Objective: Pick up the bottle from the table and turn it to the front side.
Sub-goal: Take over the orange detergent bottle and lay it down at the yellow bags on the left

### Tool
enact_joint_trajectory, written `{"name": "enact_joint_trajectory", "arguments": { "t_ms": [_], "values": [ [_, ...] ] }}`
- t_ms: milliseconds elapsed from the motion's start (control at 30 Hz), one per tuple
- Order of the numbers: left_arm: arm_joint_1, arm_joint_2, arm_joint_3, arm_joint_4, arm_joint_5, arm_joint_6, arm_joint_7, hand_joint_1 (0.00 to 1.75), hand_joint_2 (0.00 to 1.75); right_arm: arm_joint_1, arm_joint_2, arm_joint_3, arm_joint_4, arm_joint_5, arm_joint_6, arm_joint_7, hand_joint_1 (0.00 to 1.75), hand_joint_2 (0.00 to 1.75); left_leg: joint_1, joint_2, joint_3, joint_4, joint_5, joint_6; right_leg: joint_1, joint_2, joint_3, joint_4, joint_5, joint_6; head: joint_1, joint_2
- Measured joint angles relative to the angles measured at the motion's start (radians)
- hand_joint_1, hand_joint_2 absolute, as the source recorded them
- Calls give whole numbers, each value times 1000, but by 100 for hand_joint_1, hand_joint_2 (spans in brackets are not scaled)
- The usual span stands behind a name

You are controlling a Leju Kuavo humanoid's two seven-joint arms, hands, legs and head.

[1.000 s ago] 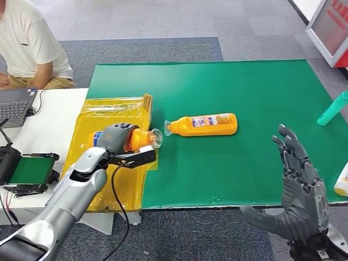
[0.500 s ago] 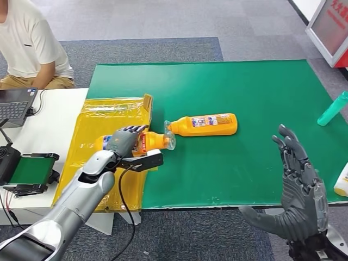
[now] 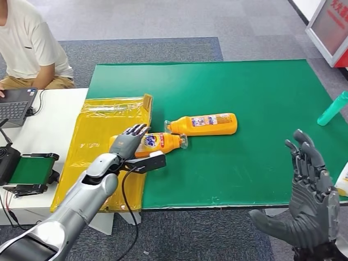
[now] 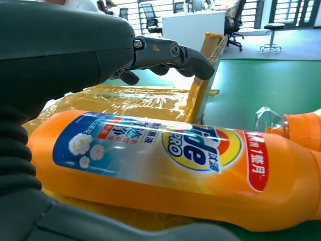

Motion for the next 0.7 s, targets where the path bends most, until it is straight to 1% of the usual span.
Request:
{"name": "enact_joint_trajectory", "arguments": {
  "t_ms": [133, 233, 333, 567, 700],
  "values": [
    [17, -3, 14, -18, 76, 27, -38, 0, 0, 16, 0, -14, -8, 4, 10, -7, 0, 175, 0, 0, 0, 0, 0, 0, 0, 0, 0, 0, 0, 0, 0, 0],
    [49, -3, 38, -78, 160, 21, -70, 0, 0, 27, 0, -18, -13, 15, 12, -7, 0, 175, 0, 0, 0, 0, 0, 0, 0, 0, 0, 0, 0, 0, 0, 0],
    [114, -7, 71, -211, 335, -21, -112, 0, 0, 41, 0, -19, -14, 27, 10, -1, 0, 175, 0, 0, 0, 0, 0, 0, 0, 0, 0, 0, 0, 0, 0, 0],
    [268, -9, 136, -541, 727, -106, -182, 0, 0, 61, 0, -21, -10, 47, -6, 24, 0, 175, 0, 0, -1, 0, -1, 0, 0, 0, 0, 0, -1, 0, 0, 0],
    [347, 1, 174, -703, 908, -147, -239, 0, 175, 72, 0, -25, -1, 68, -15, 51, 0, 175, 0, 0, -1, 0, -2, 0, 0, 0, 0, 0, -2, 0, 0, 0]
  ]
}}
